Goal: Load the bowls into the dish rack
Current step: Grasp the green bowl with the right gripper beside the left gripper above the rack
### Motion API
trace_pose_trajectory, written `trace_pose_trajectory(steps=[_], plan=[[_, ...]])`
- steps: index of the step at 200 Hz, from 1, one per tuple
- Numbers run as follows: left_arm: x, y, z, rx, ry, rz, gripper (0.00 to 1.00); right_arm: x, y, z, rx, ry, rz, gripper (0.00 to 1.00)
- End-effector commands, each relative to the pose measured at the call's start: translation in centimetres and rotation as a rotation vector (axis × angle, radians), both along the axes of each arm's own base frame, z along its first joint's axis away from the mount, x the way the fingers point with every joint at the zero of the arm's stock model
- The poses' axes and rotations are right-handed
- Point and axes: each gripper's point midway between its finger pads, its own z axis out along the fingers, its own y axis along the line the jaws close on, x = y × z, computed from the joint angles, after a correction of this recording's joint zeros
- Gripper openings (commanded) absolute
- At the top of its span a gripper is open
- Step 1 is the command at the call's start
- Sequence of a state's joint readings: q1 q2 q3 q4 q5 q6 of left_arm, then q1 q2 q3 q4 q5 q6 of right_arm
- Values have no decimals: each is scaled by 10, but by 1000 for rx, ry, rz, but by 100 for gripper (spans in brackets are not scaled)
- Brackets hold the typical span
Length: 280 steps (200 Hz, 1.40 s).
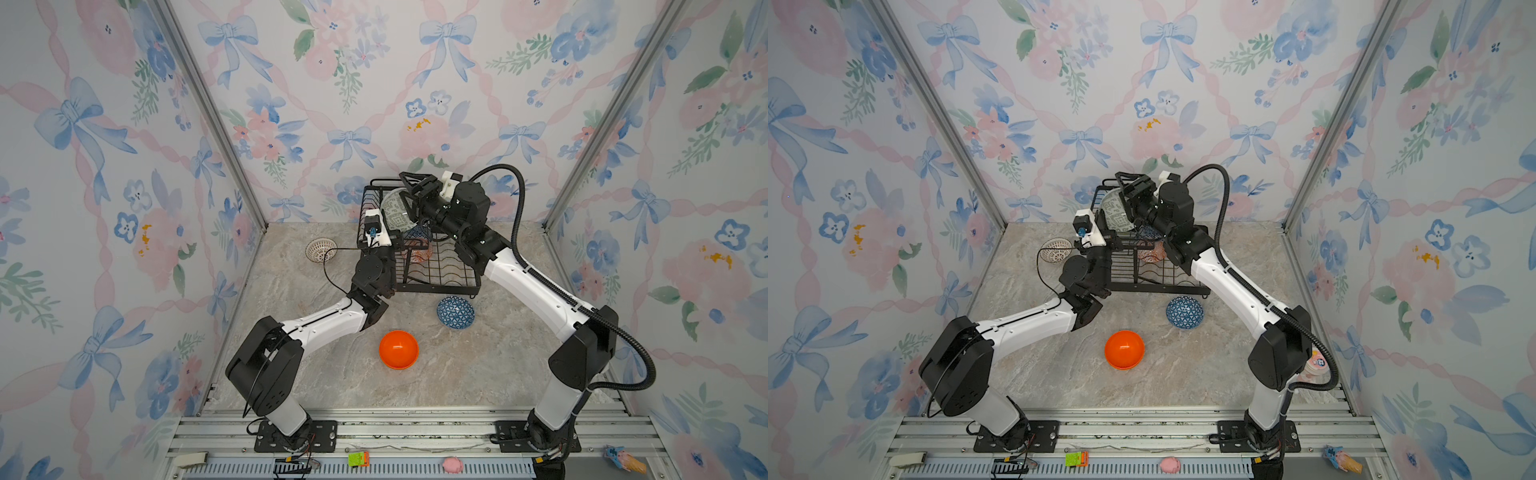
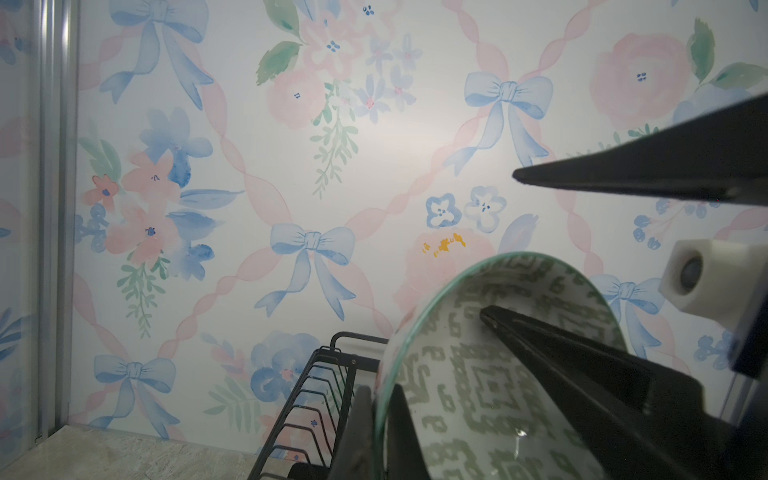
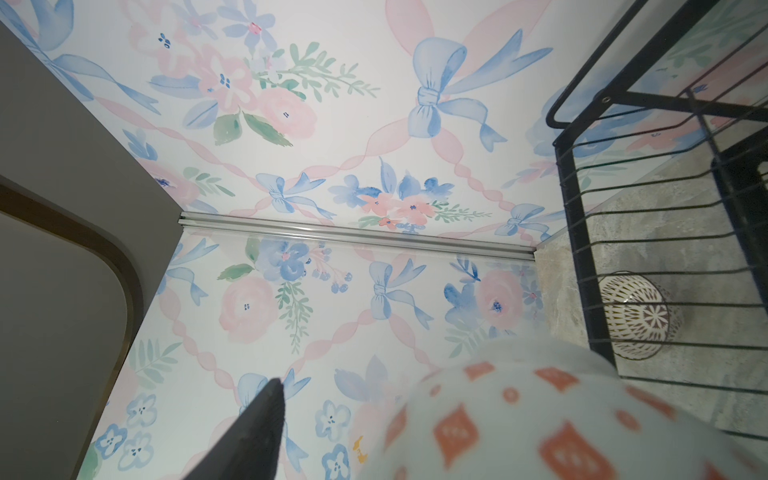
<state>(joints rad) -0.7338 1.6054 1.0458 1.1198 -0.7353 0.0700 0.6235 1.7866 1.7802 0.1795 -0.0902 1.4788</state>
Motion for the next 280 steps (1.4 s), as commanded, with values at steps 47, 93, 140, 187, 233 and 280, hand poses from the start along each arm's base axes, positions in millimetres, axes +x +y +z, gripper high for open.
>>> trace_pose_trajectory(steps=[47, 93, 140, 187, 233, 280], plan=[[-35, -2, 36, 34, -160, 25, 0, 5, -3, 3, 6, -17, -23, 48], [-39, -10, 34, 98, -176, 47, 0, 5, -5, 1, -7, -19, -21, 30], [-36, -7, 28, 99, -155, 75, 0, 1, -9, -2, -25, -25, -24, 14], [-36, -6, 29, 84, -136, 66, 3, -3, -14, -7, -26, -28, -28, 3], [-34, -9, 28, 92, -118, 40, 27, -4, -14, -8, 4, -34, -18, 0], [-36, -9, 25, 99, -105, 24, 46, -6, -21, -8, 4, -59, -27, 0]])
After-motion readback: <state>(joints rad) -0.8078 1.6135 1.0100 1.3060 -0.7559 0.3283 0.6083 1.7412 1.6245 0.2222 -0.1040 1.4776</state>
